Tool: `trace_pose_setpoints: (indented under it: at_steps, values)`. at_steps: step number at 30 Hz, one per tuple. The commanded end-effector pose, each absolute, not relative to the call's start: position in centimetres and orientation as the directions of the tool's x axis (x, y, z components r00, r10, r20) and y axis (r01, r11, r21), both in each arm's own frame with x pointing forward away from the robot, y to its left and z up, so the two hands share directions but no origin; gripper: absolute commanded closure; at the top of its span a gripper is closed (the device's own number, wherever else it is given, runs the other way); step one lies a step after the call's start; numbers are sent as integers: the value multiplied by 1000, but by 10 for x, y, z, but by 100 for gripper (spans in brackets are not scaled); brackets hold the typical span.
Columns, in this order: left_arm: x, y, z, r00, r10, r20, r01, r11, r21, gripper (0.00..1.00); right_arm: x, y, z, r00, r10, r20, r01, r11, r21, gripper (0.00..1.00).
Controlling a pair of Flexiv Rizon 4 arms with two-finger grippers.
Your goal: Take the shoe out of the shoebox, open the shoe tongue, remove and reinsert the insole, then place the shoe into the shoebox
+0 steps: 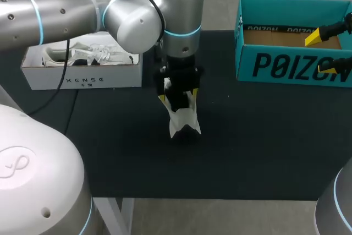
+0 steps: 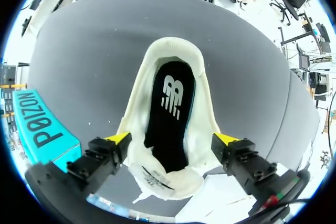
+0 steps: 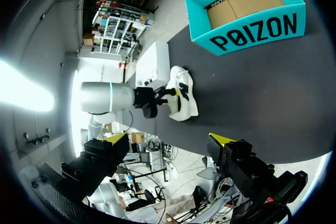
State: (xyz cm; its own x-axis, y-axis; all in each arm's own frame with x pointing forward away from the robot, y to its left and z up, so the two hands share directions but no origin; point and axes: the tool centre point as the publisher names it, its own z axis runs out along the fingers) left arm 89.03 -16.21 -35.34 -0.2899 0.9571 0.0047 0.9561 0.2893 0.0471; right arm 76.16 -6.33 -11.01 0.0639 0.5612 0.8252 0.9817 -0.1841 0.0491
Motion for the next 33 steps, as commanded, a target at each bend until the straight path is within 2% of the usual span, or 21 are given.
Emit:
trace_pose_setpoints:
  at_steps: [1,17,18,20,27,33]
  values:
    - [893,-158,-340,-293,956,8,955,292,53,0,761,-62,-111,66,563,824,981,-186,49,0]
    - [920,-136,-299,-354,935,2,928,350,129,0,761,-62,-111,66,563,824,981,-186,49,0]
    - [923,-137,-299,-360,933,0,925,356,131,5,761,-62,-111,66,563,824,981,-186,49,0]
    - [929,-138,-298,-372,928,-8,919,370,134,100,761,-62,-111,66,563,824,981,-186,49,0]
    - [932,-158,-304,-369,929,26,921,362,141,100,761,-62,-111,66,563,824,981,-186,49,0]
    - [917,-154,-325,-445,896,11,884,437,164,100,761,-62,-111,66,563,824,981,-186,49,0]
